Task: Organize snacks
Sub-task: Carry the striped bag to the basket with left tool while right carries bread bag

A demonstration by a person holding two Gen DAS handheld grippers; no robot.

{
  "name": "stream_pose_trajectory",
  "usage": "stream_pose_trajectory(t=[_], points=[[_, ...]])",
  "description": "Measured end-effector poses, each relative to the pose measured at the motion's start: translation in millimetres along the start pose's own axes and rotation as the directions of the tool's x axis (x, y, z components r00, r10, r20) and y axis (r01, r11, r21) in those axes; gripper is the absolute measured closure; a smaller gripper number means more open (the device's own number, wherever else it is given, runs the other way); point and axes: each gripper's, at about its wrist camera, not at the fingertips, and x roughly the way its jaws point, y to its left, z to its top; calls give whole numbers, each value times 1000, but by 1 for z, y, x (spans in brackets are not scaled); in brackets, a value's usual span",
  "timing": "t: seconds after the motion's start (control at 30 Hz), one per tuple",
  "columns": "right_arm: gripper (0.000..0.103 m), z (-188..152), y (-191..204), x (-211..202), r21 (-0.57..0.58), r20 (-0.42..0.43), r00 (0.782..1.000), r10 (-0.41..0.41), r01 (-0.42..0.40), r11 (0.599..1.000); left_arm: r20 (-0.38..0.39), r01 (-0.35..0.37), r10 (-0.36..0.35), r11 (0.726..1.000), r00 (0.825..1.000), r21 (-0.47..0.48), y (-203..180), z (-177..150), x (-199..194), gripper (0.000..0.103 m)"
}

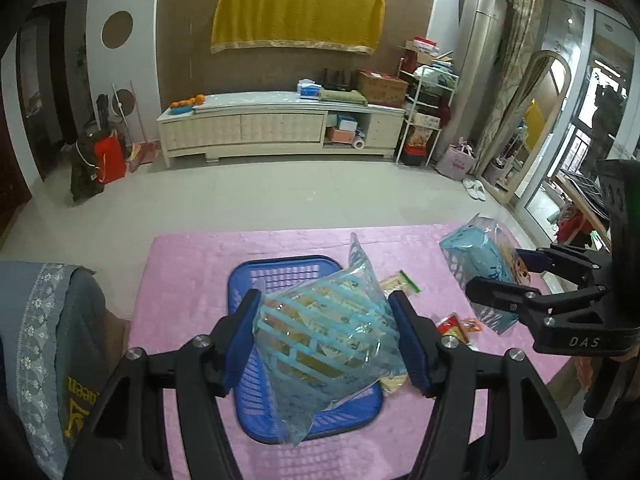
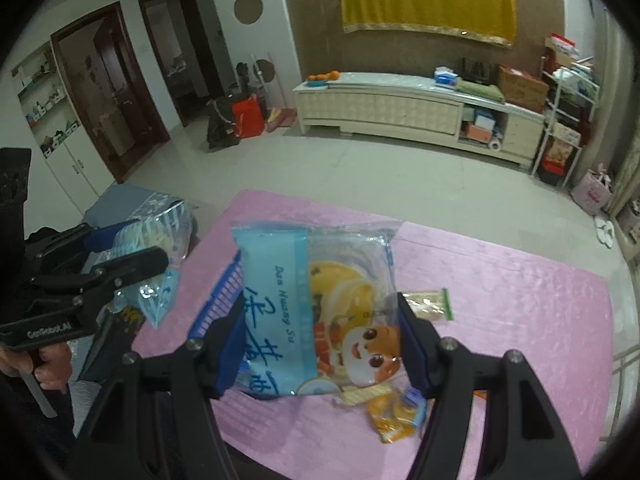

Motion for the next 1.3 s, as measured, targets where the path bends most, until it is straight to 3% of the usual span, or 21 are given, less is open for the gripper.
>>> stream_pose_trajectory(t=[0.3, 0.63, 0.9, 1.1, 1.2, 1.3], points=[[32, 18, 20, 73, 11, -83, 996, 16, -15, 1000, -76, 13, -16, 999, 997, -39, 46, 4, 51, 41], [32, 16, 14, 151, 28, -174, 985, -3, 8, 1000, -172, 67, -75, 996, 982, -51, 76, -3, 129, 41], [32, 24, 14, 181, 24, -208, 978, -8, 13, 1000, -224, 101, -115, 992, 968, -71, 81, 4, 174, 41], [32, 26, 11, 192, 27, -219, 976, -8, 14, 1000, -258, 90, -99, 995, 961, -44, 79, 3, 191, 39], [28, 29, 9, 195, 20, -210, 978, -7, 12, 1000, -250, 78, -91, 995, 964, -65, 80, 4, 192, 36], [14, 29, 8, 191, 5, -185, 982, -23, 25, 1000, -230, 57, -73, 996, 970, -75, 85, 4, 186, 32]])
